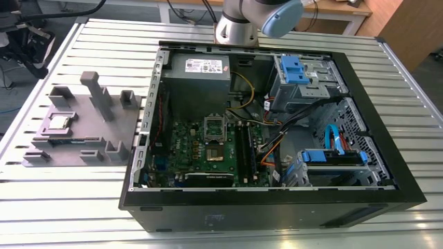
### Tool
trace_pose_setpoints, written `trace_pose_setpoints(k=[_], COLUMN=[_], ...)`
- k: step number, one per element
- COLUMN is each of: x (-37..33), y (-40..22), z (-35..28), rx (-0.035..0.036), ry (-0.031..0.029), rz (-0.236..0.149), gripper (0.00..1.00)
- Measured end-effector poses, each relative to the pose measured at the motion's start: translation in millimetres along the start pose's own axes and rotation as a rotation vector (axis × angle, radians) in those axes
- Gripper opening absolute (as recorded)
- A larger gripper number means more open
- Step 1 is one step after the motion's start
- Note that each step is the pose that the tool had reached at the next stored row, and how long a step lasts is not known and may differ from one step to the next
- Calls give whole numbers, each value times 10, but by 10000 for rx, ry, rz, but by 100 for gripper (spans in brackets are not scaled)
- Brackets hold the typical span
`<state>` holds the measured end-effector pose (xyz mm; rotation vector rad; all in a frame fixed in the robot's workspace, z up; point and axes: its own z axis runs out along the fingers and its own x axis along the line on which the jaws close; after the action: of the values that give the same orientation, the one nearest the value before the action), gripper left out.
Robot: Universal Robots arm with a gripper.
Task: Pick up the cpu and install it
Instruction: 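Reach for the cpu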
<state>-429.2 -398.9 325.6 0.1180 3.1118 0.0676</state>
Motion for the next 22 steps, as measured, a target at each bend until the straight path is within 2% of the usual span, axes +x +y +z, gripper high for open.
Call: trace_pose_setpoints(k=[5, 13, 22], x=[30, 125, 173], y=[-6, -19, -29], z=[88, 214, 367], rx=[1, 1, 3], ry=[11, 13, 44], rz=[1, 1, 2], gripper=[11, 11, 11])
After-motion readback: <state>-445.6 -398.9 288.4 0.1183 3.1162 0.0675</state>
